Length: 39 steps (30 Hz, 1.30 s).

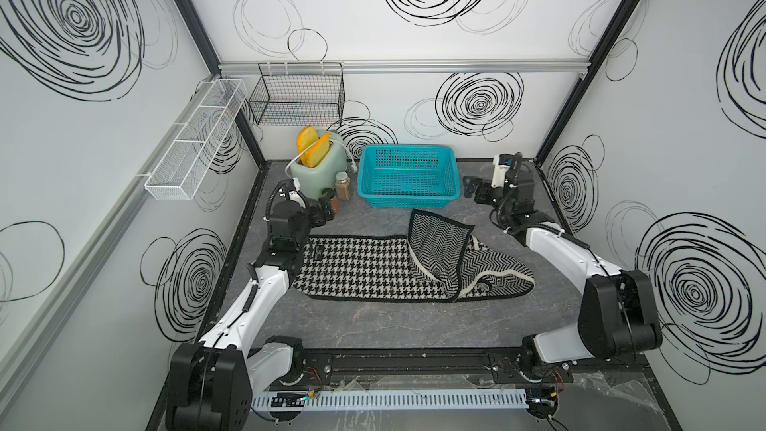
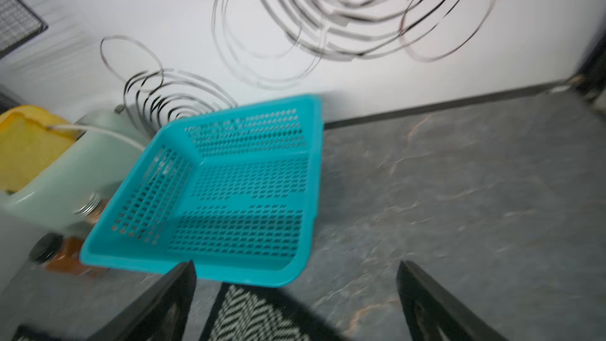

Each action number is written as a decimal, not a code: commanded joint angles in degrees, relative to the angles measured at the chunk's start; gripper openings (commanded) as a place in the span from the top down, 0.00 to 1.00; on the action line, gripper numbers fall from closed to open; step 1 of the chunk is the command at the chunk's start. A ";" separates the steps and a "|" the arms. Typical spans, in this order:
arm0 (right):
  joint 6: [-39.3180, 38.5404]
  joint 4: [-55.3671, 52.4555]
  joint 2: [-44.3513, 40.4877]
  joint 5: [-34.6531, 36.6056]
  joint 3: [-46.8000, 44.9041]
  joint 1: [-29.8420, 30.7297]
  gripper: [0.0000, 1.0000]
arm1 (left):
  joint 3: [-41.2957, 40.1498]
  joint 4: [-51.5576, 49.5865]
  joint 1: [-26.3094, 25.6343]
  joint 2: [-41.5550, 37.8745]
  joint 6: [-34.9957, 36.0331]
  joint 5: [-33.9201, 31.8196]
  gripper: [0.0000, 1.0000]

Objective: Roll up the scarf and place it into the basket
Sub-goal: Flatten out the scarf at the center of the board.

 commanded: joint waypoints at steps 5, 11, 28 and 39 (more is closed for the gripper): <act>12.05 -11.57 7.49 -5.86 -0.94 7.21 0.01 | -10.38 10.19 4.75 -2.20 -27.81 27.37 0.02; 13.35 -13.01 17.19 -6.48 4.29 9.33 0.01 | -4.58 -5.79 1.00 -1.28 -17.11 27.19 0.02; 7.22 -21.87 28.31 -1.92 11.18 12.04 0.32 | -11.61 -2.80 1.13 -3.71 -19.36 27.21 0.02; 2.87 -25.25 28.73 -0.95 11.69 12.66 0.83 | -11.73 -4.13 2.18 -3.35 -18.75 27.99 0.02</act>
